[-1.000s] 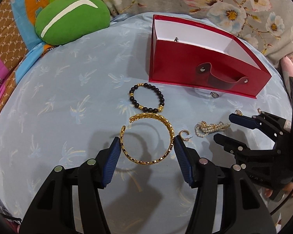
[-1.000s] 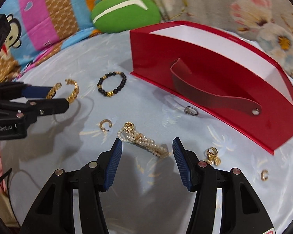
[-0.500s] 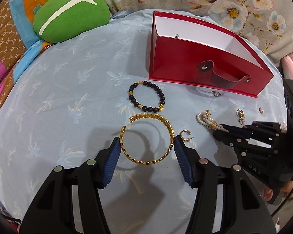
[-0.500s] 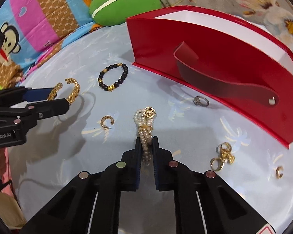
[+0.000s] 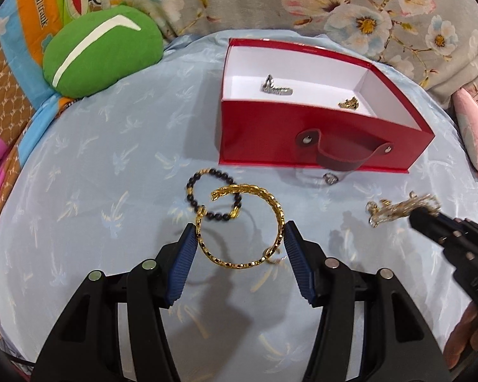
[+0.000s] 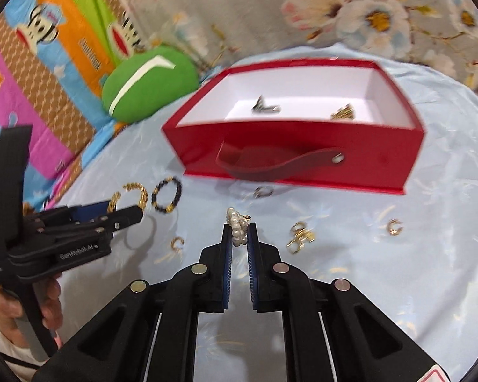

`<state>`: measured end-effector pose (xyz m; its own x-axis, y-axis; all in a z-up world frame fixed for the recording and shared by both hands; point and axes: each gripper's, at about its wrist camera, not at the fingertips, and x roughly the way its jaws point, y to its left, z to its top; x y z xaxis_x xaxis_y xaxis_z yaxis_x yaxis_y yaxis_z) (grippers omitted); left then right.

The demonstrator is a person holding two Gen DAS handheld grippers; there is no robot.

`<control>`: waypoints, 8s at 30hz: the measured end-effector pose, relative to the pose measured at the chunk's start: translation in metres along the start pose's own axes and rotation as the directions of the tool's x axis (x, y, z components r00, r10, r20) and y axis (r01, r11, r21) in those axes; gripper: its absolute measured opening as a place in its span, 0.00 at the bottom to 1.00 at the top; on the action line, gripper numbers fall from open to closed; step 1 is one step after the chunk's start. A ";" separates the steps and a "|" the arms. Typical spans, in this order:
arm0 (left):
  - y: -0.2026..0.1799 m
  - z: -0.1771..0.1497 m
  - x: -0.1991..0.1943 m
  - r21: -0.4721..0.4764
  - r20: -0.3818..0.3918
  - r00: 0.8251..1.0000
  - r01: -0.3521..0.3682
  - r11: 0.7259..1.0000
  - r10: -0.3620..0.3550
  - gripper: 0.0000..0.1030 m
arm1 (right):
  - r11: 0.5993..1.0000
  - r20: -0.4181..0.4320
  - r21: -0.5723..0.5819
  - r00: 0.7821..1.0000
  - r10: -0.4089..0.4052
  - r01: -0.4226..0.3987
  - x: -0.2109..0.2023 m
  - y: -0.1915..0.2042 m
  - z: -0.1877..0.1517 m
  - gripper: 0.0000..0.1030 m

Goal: Organize jewelry
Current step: 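Grasp the pearl bracelet with the right gripper while the left gripper grasps the gold bangle, then carry the pearl bracelet and gold bangle into the red box and release, then lift both grippers out of the red box toward the remaining jewelry, then lower the left gripper onto the black bead bracelet and close on it, then grasp the silver ring with the right gripper while the left gripper lifts the bead bracelet, then carry the bead bracelet and silver ring into the red box and open both grippers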

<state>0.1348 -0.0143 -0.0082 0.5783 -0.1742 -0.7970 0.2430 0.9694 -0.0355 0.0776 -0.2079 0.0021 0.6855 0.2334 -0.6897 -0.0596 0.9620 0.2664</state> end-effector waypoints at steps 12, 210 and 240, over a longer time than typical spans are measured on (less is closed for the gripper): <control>-0.026 0.096 -0.021 0.036 0.178 0.984 0.007 0.999 -0.014 0.53 | 0.992 0.166 0.057 0.979 -0.117 0.108 -0.028 -0.043 0.092 0.08; 0.004 0.033 -0.004 -0.036 0.093 0.991 0.099 0.994 -0.096 0.07 | 0.983 0.106 0.101 0.980 -0.167 0.156 -0.012 -0.020 0.011 0.07; -0.074 0.184 0.124 0.033 0.058 0.997 0.059 0.998 -0.060 0.07 | 0.964 0.003 0.122 0.971 -0.240 0.238 0.123 -0.097 0.138 0.08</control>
<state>0.3319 -0.1392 0.0070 0.6065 -0.2420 -0.7574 0.3023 0.9512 -0.0619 0.2682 -0.2924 -0.0159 0.6819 -0.0051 -0.7314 0.1944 0.9653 0.1745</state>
